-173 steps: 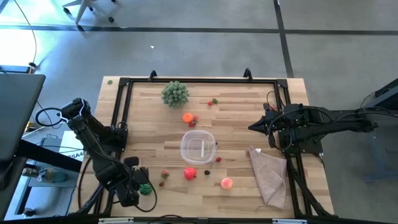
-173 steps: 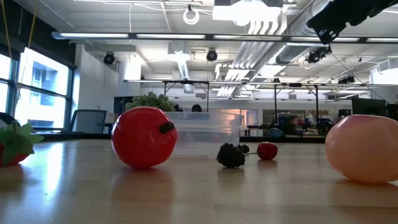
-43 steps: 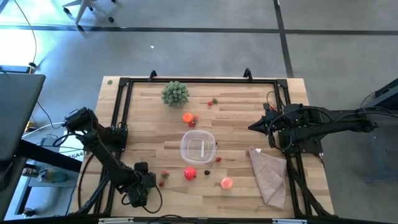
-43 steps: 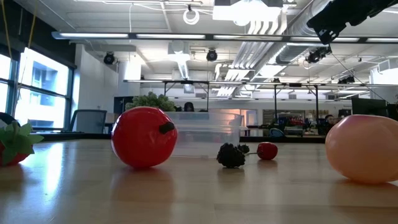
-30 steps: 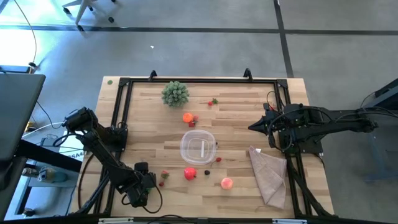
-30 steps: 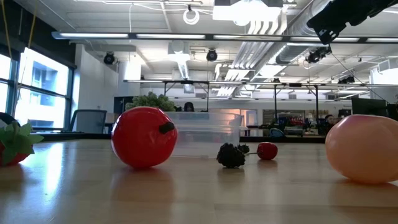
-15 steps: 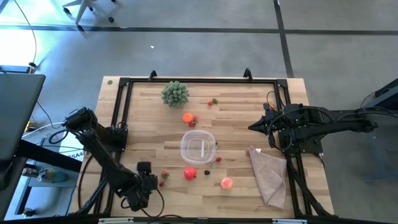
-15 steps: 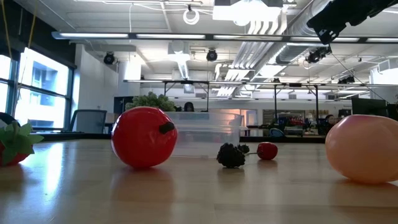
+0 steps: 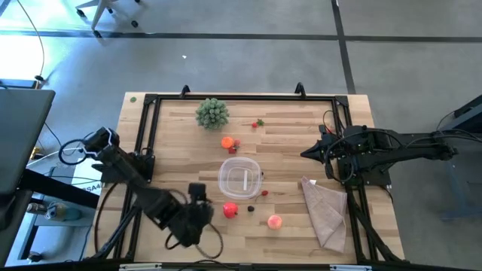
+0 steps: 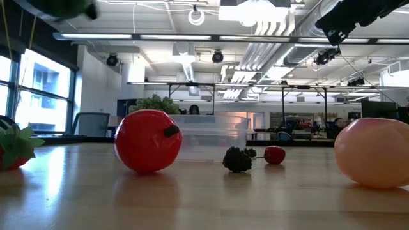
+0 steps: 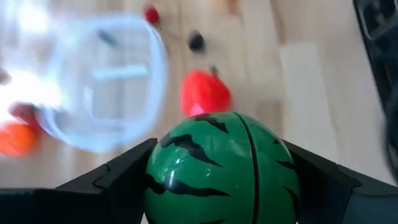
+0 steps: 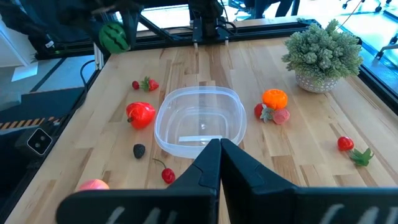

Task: Pick and placing Produce into tupperware
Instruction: Put the watermelon into the transparent container

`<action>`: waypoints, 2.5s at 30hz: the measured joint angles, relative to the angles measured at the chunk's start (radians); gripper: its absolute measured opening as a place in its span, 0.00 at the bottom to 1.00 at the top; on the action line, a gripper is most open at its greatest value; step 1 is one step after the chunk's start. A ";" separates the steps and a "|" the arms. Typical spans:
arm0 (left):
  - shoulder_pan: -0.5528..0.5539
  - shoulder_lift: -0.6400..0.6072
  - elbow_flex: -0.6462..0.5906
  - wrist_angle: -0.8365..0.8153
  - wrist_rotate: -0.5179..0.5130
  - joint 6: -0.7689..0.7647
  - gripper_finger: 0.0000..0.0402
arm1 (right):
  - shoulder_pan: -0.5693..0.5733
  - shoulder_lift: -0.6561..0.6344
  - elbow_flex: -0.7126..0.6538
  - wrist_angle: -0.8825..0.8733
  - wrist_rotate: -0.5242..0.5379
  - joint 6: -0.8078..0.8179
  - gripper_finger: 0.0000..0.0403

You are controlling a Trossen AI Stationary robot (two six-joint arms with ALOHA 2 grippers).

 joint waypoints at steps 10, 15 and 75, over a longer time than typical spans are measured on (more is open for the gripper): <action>0.254 0.000 0.084 0.096 0.044 0.367 0.75 | 0.000 0.000 0.000 0.000 0.000 0.000 0.00; 0.407 0.014 0.079 0.143 0.197 0.420 0.75 | 0.000 0.000 0.000 0.000 0.000 0.000 0.00; 0.600 0.260 -0.076 0.302 0.396 0.397 0.96 | 0.000 0.026 0.000 -0.022 0.000 0.000 0.00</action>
